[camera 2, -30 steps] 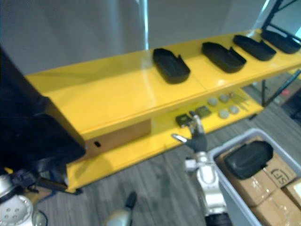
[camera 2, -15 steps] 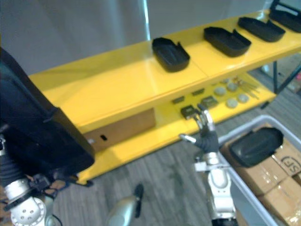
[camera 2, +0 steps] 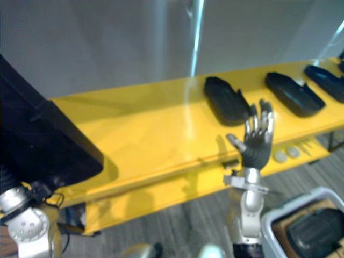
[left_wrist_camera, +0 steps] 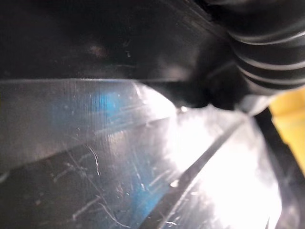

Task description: Walk over and take plastic housings, then place them on the shelf

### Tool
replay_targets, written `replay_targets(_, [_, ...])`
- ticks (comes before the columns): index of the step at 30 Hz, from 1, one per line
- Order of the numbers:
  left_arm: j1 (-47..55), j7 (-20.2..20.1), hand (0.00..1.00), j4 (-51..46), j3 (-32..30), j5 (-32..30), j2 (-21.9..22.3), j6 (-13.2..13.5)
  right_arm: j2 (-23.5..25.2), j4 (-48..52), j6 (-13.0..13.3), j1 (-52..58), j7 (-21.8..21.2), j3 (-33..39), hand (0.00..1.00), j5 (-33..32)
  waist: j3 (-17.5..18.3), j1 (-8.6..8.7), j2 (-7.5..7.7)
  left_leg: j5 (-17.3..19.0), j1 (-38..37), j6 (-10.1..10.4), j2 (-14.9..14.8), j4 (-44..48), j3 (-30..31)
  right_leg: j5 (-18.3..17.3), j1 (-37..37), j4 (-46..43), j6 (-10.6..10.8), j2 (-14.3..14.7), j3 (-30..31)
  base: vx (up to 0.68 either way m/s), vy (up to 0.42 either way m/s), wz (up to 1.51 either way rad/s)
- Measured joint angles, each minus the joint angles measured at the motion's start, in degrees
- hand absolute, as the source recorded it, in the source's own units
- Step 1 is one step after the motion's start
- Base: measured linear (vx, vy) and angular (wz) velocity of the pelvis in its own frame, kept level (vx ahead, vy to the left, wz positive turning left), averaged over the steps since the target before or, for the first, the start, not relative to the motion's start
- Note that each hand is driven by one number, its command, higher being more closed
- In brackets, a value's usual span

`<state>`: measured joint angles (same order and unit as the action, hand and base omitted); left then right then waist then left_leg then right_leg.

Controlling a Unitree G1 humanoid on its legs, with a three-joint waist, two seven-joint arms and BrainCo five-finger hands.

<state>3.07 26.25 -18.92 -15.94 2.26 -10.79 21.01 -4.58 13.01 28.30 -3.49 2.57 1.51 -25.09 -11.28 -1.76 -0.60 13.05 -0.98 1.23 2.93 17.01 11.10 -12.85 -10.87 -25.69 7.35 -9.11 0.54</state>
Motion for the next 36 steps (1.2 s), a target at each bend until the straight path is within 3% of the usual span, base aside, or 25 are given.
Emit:
replay_targets(1, [1.0,0.1,1.0,0.2,0.5,-0.1,0.0,-0.5,0.0,0.0,-0.7,-0.5,0.0,-0.6,0.0,0.0,0.8,0.03,1.39,1.0,-0.7,1.6,0.4,0.1,1.2,4.7,0.3,3.0,-1.1,-0.6,-0.4,0.32,-0.34,1.02])
replay_targets(2, [2.4,0.1,1.0,-0.2,0.6,-0.2,0.8,-0.5,-0.6,0.1,-1.7,-1.0,0.1,-1.2,0.0,0.2,1.7,-0.11,2.46,2.8,-0.6,3.1,0.3,0.6,1.8,7.1,1.4,5.5,-0.2,-1.5,-1.8,0.31,-0.381,0.92])
replay_targets(3, [3.3,-0.1,1.0,-0.4,1.0,-0.2,2.4,-0.5,-1.7,0.0,-2.2,-1.2,0.2,-1.0,0.0,0.2,1.9,-0.25,0.75,3.4,-0.3,3.7,-1.4,1.3,2.2,7.1,2.4,6.1,-0.8,-0.2,-3.7,0.21,-0.298,0.94])
replay_targets(4, [5.1,-0.5,1.0,-0.8,1.5,-0.5,4.3,-0.8,-3.4,0.0,-2.5,-1.2,0.8,-0.9,0.0,0.1,2.9,-0.29,-1.84,3.5,1.0,3.9,-4.6,1.3,-0.2,7.4,4.3,9.4,-1.6,1.5,-6.9,0.24,-0.315,0.81])
replay_targets(5, [5.9,-1.4,1.0,-1.0,1.4,-0.5,5.1,-0.8,-4.3,0.0,-2.6,-1.2,1.9,-0.2,0.0,0.4,3.3,-0.32,-3.2,2.8,1.1,4.0,-6.7,0.0,-4.4,8.0,5.7,11.3,-2.4,2.4,-8.9,0.24,-0.247,1.08])
replay_targets(7, [5.5,-3.5,1.0,-1.6,1.7,-0.5,5.1,-0.8,-5.0,0.1,-2.5,-0.4,4.2,2.9,0.0,2.7,3.4,0.07,-3.72,-0.8,0.7,4.8,-8.7,-3.5,-13.4,8.3,8.4,13.5,-2.9,2.0,-13.0,0.24,-0.225,0.9])
replay_targets(9, [4.9,-6.4,1.0,-4.3,2.7,-0.4,5.1,-0.4,-4.6,1.7,-2.2,2.2,7.6,8.0,0.0,5.8,3.3,0.57,-3.52,-3.4,-2.3,4.0,-9.3,-8.3,-19.7,8.3,12.3,15.4,-2.9,1.7,-16.6,0.15,-0.093,0.87])
replay_targets(14, [4.8,-10.0,1.0,-6.9,3.1,0.1,4.1,-0.4,-4.6,11.3,-0.1,3.6,11.6,14.5,0.0,12.5,3.2,1.18,-2.27,-4.4,-4.2,3.6,-7.6,-10.6,-19.7,8.6,14.8,18.2,-2.5,0.5,-17.5,0.07,0.034,0.17])
replay_targets(15, [1.5,-11.8,1.0,-6.9,3.2,0.1,2.3,-2.2,-4.5,13.6,0.4,6.1,12.3,18.7,0.0,10.1,1.8,4.12,-0.62,-4.5,-7.1,3.3,-7.2,-13.4,-22.7,10.5,17.0,22.9,-1.7,1.1,-16.0,0.0,0.0,0.0])
replay_targets(23, [1.6,-11.5,1.0,-6.9,3.5,0.2,2.5,-2.1,-2.8,11.6,-0.2,9.4,11.8,18.0,0.0,9.7,2.0,4.1,-0.89,-4.5,-7.2,3.3,-7.2,-13.4,-22.7,10.5,17.2,22.9,-1.7,1.1,-16.0,0.0,0.0,0.0])
replay_targets(32, [3.8,-10.5,1.0,-6.8,8.4,4.3,2.9,-2.1,-1.1,0.2,-8.4,13.8,4.2,13.5,0.0,4.5,2.7,4.09,-1.34,-4.5,-7.9,3.3,-7.3,-13.5,-24.1,12.0,18.0,24.9,-1.8,1.6,-14.5,-0.01,0.0,-0.06])
replay_targets(36, [2.5,-11.4,1.0,-5.6,10.4,4.6,2.6,-2.2,-2.0,0.0,-8.4,13.6,5.3,14.9,0.0,4.6,2.8,4.42,-1.2,-4.5,-7.8,3.3,-7.3,-13.5,-24.8,13.0,18.1,26.2,-1.9,1.8,-14.0,-0.04,0.001,-0.11])
